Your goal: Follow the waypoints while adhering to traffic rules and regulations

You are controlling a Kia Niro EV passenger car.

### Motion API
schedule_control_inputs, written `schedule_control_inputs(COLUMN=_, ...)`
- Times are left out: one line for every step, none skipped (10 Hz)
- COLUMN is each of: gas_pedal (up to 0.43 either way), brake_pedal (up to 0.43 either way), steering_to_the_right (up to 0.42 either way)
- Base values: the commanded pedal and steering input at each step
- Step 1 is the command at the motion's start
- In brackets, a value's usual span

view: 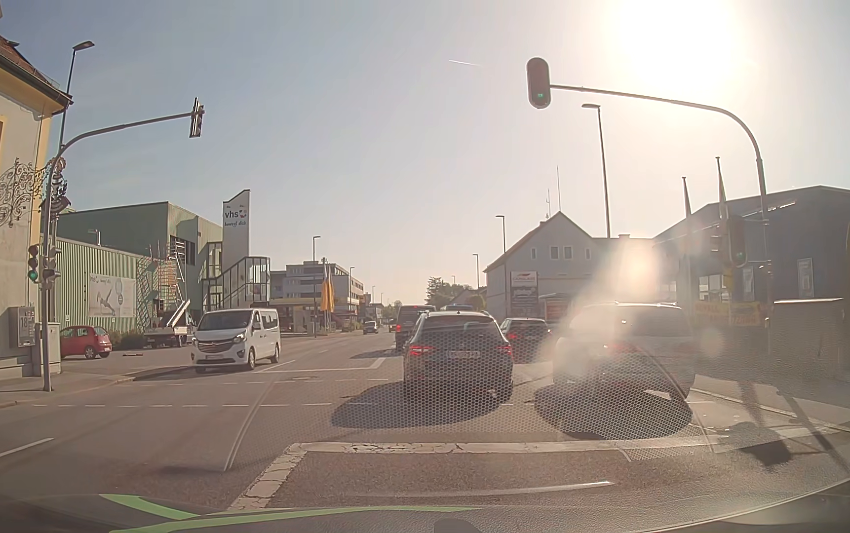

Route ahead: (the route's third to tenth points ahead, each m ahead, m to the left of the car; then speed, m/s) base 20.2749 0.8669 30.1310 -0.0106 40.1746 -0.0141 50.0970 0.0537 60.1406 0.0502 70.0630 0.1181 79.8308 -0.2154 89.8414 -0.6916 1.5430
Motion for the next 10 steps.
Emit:
schedule_control_inputs(gas_pedal=0.110, brake_pedal=0.000, steering_to_the_right=-0.003)
schedule_control_inputs(gas_pedal=0.110, brake_pedal=0.000, steering_to_the_right=-0.005)
schedule_control_inputs(gas_pedal=0.110, brake_pedal=0.000, steering_to_the_right=-0.005)
schedule_control_inputs(gas_pedal=0.110, brake_pedal=0.000, steering_to_the_right=-0.005)
schedule_control_inputs(gas_pedal=0.110, brake_pedal=0.000, steering_to_the_right=-0.005)
schedule_control_inputs(gas_pedal=0.110, brake_pedal=0.000, steering_to_the_right=-0.005)
schedule_control_inputs(gas_pedal=0.110, brake_pedal=0.000, steering_to_the_right=-0.005)
schedule_control_inputs(gas_pedal=0.110, brake_pedal=0.000, steering_to_the_right=-0.005)
schedule_control_inputs(gas_pedal=0.110, brake_pedal=0.000, steering_to_the_right=-0.005)
schedule_control_inputs(gas_pedal=0.110, brake_pedal=0.000, steering_to_the_right=-0.005)
